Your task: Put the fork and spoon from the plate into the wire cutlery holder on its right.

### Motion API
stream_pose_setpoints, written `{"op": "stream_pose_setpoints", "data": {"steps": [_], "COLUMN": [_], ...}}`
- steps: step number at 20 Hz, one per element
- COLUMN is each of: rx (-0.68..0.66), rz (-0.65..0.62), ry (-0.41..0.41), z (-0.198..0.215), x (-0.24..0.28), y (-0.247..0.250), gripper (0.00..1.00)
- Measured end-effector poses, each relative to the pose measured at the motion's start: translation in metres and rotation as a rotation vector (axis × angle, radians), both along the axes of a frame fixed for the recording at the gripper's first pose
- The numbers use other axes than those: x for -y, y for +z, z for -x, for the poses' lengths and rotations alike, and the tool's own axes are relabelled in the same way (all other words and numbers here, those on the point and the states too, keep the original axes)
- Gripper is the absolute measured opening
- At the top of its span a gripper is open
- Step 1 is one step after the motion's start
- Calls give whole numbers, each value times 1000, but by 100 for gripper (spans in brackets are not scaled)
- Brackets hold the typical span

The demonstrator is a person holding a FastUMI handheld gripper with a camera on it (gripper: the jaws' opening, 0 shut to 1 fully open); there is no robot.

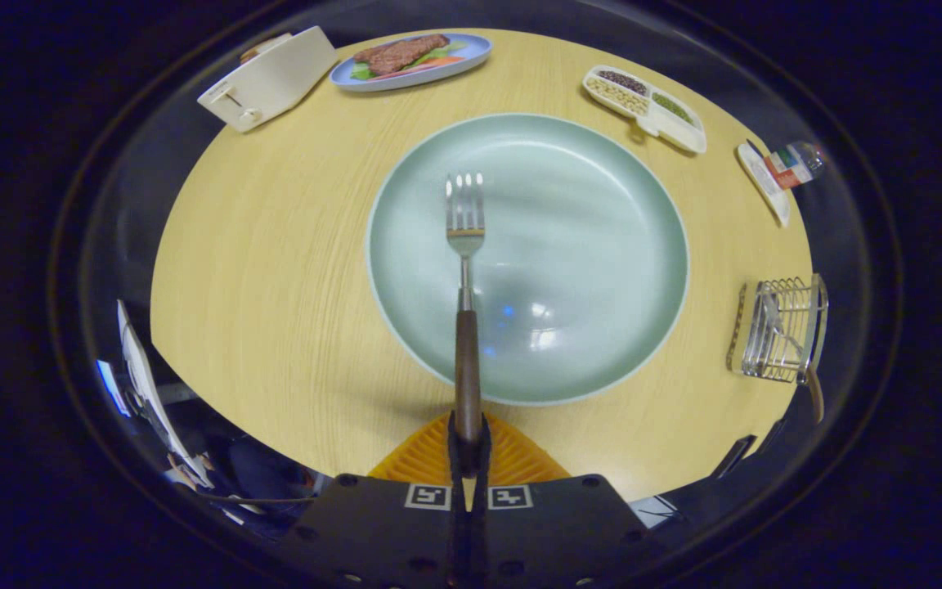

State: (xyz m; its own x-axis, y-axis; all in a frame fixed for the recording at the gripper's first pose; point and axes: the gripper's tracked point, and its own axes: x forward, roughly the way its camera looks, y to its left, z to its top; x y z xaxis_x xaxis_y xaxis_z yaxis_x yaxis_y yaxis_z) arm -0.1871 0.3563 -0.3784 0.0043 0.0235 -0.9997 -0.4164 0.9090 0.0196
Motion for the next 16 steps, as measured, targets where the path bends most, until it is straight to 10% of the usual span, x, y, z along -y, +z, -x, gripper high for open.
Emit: {"op": "stream_pose_setpoints", "data": {"steps": [16], "rx": [14], "rz": [-129], "ry": [-23], "z": [-30], "x": [24], "y": [105], "gripper": [1]}}
